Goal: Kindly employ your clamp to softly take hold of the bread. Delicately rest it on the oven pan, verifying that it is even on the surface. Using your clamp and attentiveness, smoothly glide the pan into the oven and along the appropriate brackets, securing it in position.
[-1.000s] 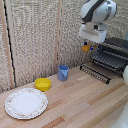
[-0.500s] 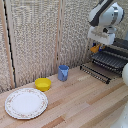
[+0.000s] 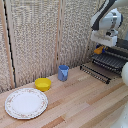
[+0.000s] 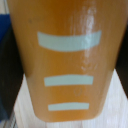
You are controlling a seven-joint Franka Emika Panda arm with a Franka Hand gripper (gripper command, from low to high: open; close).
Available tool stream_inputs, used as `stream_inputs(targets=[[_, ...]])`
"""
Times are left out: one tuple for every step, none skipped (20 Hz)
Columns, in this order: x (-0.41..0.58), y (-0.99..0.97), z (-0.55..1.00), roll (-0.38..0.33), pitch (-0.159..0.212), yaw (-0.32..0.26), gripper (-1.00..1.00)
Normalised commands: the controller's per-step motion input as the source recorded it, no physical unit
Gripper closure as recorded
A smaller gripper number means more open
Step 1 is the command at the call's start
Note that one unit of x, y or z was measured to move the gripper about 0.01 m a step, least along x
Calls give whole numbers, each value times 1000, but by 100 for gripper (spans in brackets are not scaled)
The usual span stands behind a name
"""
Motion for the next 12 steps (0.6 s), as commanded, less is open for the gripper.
stream_inputs(targets=[[31, -814, 40, 50, 147, -6, 100], [0, -800, 23, 43, 125, -14, 100], [0, -786, 23, 39, 122, -17, 100], [0, -746, 0, 27, 103, -36, 100], [0, -611, 0, 17, 68, -47, 100], [0, -460, 0, 29, 41, 0, 100], [0, -397, 0, 38, 8, 0, 100], [-20, -426, 0, 49, 0, 0, 100], [-17, -469, 0, 62, 3, 0, 100], [0, -460, 0, 63, 15, 0, 100], [0, -466, 0, 66, 18, -4, 100], [0, -463, 0, 74, 5, 0, 100]])
